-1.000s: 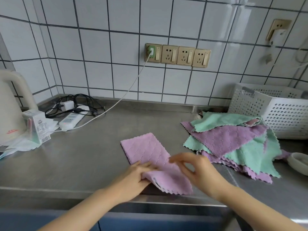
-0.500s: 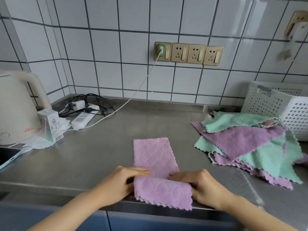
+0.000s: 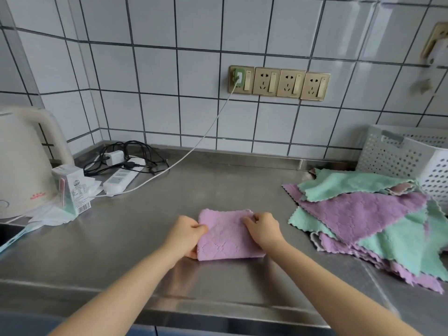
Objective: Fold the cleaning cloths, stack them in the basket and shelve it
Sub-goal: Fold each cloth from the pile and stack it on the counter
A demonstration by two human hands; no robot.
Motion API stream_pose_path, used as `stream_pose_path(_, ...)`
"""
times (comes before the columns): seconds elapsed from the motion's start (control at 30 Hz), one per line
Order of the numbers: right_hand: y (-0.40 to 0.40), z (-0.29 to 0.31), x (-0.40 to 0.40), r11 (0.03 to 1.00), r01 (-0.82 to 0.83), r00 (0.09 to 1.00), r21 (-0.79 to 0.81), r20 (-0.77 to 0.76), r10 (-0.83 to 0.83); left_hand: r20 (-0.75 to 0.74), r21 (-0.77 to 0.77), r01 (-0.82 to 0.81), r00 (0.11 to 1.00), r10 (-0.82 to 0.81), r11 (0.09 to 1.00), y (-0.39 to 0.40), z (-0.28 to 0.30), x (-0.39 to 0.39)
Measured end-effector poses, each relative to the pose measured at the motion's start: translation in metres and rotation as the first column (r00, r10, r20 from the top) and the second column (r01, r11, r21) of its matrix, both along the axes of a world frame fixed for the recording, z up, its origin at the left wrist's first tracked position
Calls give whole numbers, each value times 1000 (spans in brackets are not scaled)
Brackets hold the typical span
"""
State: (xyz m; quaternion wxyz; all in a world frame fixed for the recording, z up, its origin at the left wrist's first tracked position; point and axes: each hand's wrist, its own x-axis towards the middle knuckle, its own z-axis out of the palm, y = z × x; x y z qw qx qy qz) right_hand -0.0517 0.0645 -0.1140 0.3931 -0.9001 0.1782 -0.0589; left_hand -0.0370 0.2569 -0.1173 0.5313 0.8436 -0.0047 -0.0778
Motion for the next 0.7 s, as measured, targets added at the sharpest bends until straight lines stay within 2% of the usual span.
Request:
stream_pose_path(0.1,5,2,-1,997,-18,996,-75,89,25,212,209,-54,977,9,977,1,-10,5)
stream_pose_path(0.2,9,2,1,996,-29,989,-82,143,41,307,246,-106,951,26,963,-2,-12,4)
stream_pose_path(0.3,9,-3,4,993,-10,992,-114,124,24,327,292,-131,944,30,947,-6,-11,4)
stream_pose_path(0.43,6,-4,13,983,1,1000,-183,-2,-2,269,365,-131,963,30,922,-6,-11,10)
stream_pose_path(0.53,3,-1,17,982,-8,999,-188,-53,-2,291,401,-132,957,10,906,-6,-8,6)
stream_pose_path(0.6,6,11,14,952,-15,998,-306,-64,-5,363,481,-127,930,-65,868,-7,-4,2)
stream_pose_path(0.67,11,22,10,817,-40,999,-575,-28,29,485,549,-122,852,-196,827,-6,-1,-1)
stream_pose_path(0.7,15,24,8,742,-65,995,-667,14,100,513,582,-86,811,-282,809,-5,-2,0)
